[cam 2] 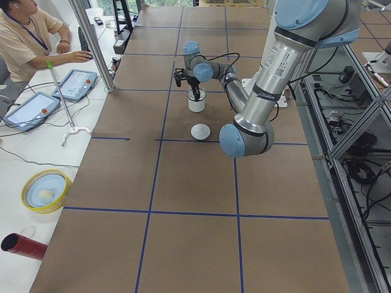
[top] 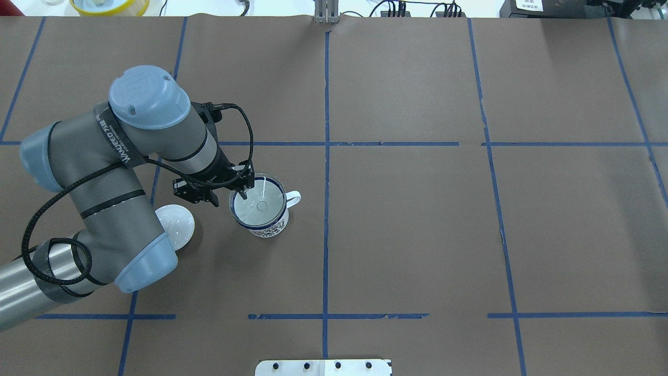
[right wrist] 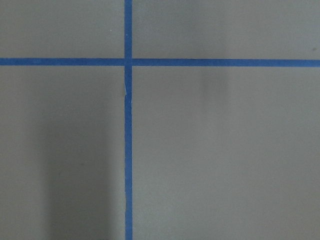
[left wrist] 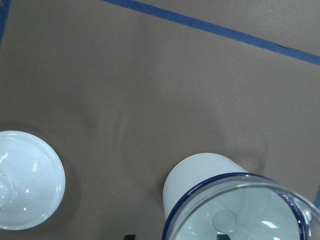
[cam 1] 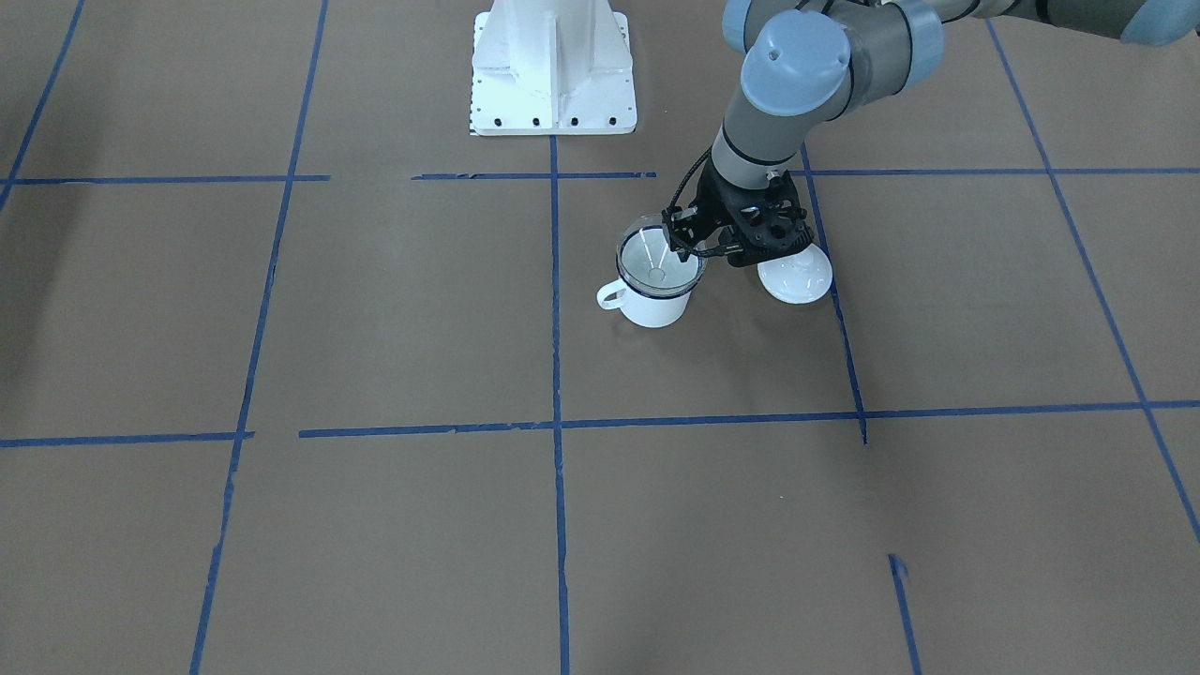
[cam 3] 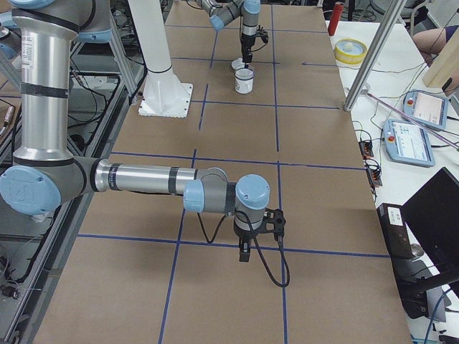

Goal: Remove funnel from cup
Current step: 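Move the left gripper over the clear funnel in the white mug, then lower the left gripper and close it on the funnel rim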

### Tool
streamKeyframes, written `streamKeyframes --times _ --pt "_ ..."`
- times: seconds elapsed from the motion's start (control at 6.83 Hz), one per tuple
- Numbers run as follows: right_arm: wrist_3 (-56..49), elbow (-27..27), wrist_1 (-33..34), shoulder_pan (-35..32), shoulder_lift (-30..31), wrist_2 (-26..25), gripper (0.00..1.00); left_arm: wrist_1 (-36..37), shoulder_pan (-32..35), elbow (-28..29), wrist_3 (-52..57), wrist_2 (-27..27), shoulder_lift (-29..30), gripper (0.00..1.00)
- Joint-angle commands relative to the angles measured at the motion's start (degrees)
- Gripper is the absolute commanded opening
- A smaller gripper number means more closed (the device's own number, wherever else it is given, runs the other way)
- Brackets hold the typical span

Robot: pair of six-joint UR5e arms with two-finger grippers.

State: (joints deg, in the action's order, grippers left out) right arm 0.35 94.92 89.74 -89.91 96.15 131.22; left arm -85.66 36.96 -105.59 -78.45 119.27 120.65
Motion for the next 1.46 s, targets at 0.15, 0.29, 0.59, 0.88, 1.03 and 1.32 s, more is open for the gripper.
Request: streamKeyframes --times 0.15,0.29,0.59,0.88,1.03,1.32 --pt "0.00 0.00 0.00 0.00 0.00 0.00 1.00 -0.12 -0.31 0.21 -0.03 -0.01 0.02 0.57" --pt "0.00 0.00 0.00 0.00 0.00 0.00 1.00 -0.12 -0.40 0.29 -0.03 -0.01 0.03 0.54" --pt "0.00 0.00 0.00 0.00 0.00 0.00 1.00 -0.12 -0.40 0.38 0.05 0.08 0.03 0.48" --pt "0.00 0.00 0.00 0.00 0.00 0.00 1.00 -0.12 -0.40 0.38 0.06 -0.01 -0.15 0.38" --pt "0.00 0.00 0.00 0.00 0.00 0.00 1.00 -0.12 -0.40 0.38 0.06 -0.01 -0.06 0.34" --pt "0.00 0.00 0.00 0.00 0.00 0.00 1.00 -0.12 -0.40 0.12 0.06 -0.01 -0.06 0.29"
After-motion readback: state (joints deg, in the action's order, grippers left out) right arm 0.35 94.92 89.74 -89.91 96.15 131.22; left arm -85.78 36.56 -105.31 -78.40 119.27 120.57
